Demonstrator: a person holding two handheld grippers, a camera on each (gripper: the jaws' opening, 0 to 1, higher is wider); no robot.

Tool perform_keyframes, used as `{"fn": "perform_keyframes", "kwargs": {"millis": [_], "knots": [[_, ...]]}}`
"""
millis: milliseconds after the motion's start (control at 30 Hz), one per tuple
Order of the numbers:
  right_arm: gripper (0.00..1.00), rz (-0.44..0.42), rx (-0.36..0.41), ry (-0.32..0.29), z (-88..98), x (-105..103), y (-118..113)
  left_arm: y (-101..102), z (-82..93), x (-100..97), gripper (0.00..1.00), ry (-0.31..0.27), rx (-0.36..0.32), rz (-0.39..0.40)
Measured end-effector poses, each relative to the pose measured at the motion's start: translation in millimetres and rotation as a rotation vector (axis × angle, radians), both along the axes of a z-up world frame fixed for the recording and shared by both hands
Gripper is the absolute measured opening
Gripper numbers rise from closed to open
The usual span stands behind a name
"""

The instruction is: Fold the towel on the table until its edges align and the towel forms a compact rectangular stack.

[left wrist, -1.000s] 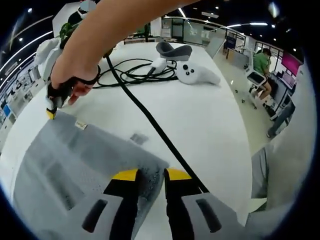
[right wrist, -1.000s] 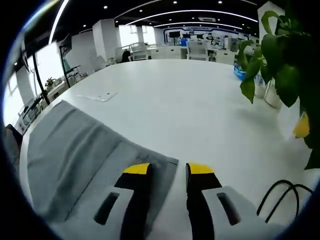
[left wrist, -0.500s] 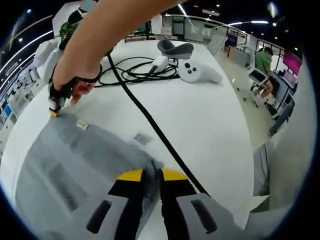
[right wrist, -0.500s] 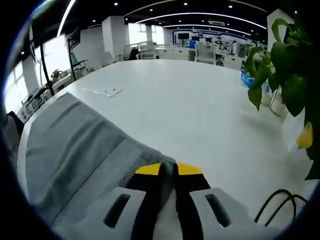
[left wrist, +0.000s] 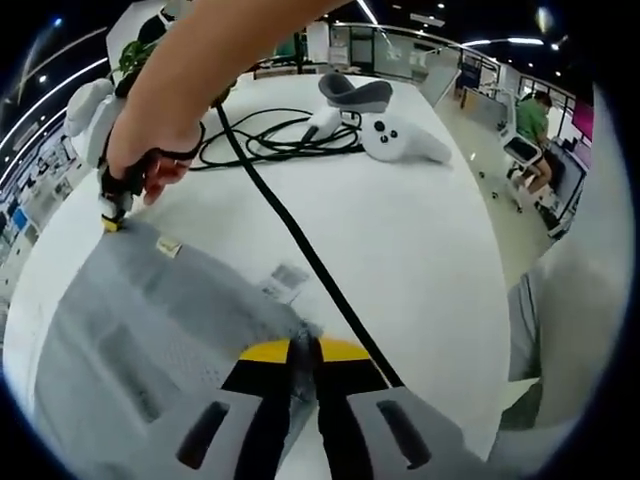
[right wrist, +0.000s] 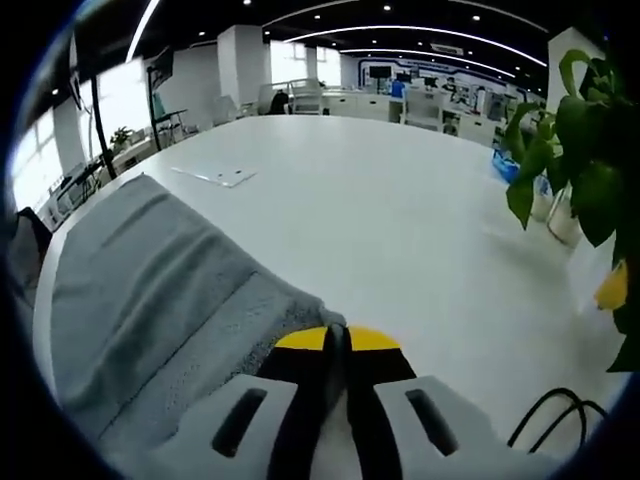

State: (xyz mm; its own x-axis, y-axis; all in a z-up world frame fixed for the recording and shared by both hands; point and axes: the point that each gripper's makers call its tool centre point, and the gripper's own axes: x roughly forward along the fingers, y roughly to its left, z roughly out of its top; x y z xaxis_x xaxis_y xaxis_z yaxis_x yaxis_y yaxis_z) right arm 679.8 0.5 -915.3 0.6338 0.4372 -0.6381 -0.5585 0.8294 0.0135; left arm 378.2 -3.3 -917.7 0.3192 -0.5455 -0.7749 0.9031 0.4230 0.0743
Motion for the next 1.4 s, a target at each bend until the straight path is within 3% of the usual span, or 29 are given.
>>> {"fn": "perform_keyframes", "kwargs": {"millis": [267, 367, 633, 833, 1067, 1400], "knots": [[0.02, 0.022, -0.067, 0.009, 2.5, -9, 0, 2, 2.5, -0.1, 0.05, 0.001, 0.001, 0.009], [0.01, 0.003, -0.049, -0.008, 21.9, -17, -2, 5, 18.2, 0.1, 0.04, -0.024, -0.054, 0.019], [0.01, -0.016, -0.072, -0.01, 43.7, -21, 1, 24, 65.5, 3.6, 0.04, -0.081, -0.118, 0.008], [0.01, -0.044, -0.055, -0.007, 60.2, -15, 8, 41, 101.0, 10.6, 0.04, -0.113, -0.194, 0.056], [0.01, -0.094, -0.04, -0.028, 95.3, -24, 19, 70, 136.8, 15.7, 0.04, -0.14, -0.278, 0.098], [0.01, -0.108, -0.077, -0.063, 135.0, -24, 45, 120, 149.6, 5.1, 0.04, -0.162, -0.324, 0.136]]}}
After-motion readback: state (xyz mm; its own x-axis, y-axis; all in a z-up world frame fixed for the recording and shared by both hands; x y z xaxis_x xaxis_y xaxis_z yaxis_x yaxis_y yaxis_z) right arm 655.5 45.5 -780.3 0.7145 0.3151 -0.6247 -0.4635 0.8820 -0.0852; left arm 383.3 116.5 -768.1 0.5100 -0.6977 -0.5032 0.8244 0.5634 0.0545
